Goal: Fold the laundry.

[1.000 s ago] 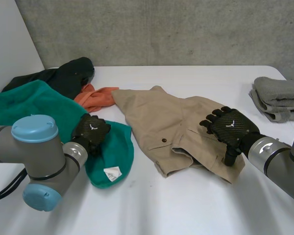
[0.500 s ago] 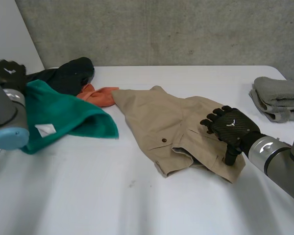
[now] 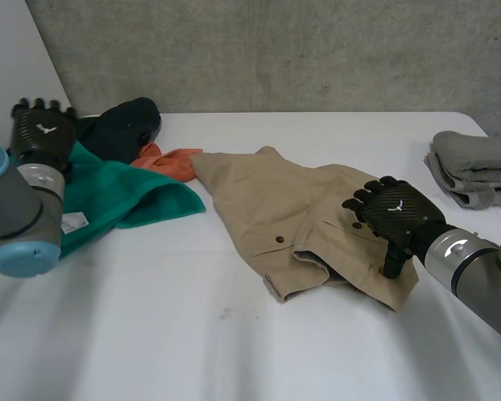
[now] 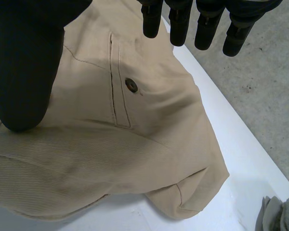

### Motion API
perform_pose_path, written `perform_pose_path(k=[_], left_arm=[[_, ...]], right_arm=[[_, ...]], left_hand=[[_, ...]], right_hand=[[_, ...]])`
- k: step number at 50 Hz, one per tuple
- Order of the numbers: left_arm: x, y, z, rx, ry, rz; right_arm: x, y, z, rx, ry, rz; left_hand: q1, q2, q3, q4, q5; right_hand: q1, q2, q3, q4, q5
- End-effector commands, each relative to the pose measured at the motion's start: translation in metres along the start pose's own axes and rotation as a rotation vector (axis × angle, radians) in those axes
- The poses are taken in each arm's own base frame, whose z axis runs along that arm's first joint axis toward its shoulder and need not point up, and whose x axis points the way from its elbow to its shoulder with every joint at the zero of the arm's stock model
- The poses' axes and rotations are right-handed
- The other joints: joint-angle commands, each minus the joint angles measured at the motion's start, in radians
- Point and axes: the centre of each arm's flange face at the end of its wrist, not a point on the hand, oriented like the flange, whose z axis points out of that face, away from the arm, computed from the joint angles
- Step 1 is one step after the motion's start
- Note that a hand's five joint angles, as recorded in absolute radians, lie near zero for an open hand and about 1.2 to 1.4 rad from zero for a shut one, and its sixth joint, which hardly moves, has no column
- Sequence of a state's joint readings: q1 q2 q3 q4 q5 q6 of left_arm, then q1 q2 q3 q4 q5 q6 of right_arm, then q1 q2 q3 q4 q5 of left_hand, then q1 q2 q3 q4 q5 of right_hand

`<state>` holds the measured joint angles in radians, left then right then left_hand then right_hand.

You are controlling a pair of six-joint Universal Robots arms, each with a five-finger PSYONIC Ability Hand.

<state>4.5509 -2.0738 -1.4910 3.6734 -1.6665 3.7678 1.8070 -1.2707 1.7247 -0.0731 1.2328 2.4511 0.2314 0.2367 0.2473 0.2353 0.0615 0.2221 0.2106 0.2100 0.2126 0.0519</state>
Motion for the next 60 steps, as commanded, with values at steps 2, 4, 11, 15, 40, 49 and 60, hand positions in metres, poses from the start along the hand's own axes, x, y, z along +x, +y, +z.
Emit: perform_pose_path(k=[2, 4, 11, 15, 40, 49, 60], left_arm=[[0.046, -0.044, -0.045, 0.146, 0.241, -0.098], [0.057, -0.040, -0.045, 0.153, 0.286, -0.112], [0.110, 0.000, -0.017, 0.084, 0.365, -0.098], [0.120, 0.021, 0.009, 0.030, 0.364, -0.093], [0.047, 0.046, 0.055, -0.059, 0.023, 0.048], [0.048, -0.017, 0.002, 0.022, 0.104, 0.032], [0.122, -0.070, -0.064, 0.243, 0.464, 0.005]], right_arm=[[-0.001, 0.000, -0.001, -0.002, -0.001, 0.004], [-0.001, 0.001, -0.001, -0.004, -0.003, 0.005], [-0.002, 0.001, -0.001, -0.006, -0.004, 0.006], [-0.001, 0.002, -0.001, -0.007, -0.004, 0.007], [0.006, -0.007, -0.007, 0.004, 0.019, 0.003], [0.020, -0.027, -0.037, -0.026, 0.030, 0.019], [0.015, -0.016, -0.061, -0.149, -0.020, 0.075]], left_hand=[[-0.015, -0.020, -0.031, -0.019, -0.020], [-0.015, -0.020, -0.031, -0.019, -0.020], [0.038, 0.032, 0.022, 0.034, 0.033], [0.614, 0.609, 0.598, 0.610, 0.610], [-0.032, -0.038, -0.048, -0.036, -0.037], [-0.038, -0.044, -0.054, -0.042, -0.043], [-0.044, -0.050, -0.060, -0.048, -0.049]], right_hand=[[-0.048, -0.036, -0.035, -0.038, -0.052], [-0.048, -0.036, -0.035, -0.038, -0.052], [-0.048, -0.036, -0.035, -0.038, -0.052], [-0.048, -0.036, -0.035, -0.038, -0.052], [-0.048, -0.036, -0.035, -0.038, -0.052], [-0.048, -0.036, -0.035, -0.038, -0.052], [-0.048, -0.036, -0.035, -0.038, -0.052]])
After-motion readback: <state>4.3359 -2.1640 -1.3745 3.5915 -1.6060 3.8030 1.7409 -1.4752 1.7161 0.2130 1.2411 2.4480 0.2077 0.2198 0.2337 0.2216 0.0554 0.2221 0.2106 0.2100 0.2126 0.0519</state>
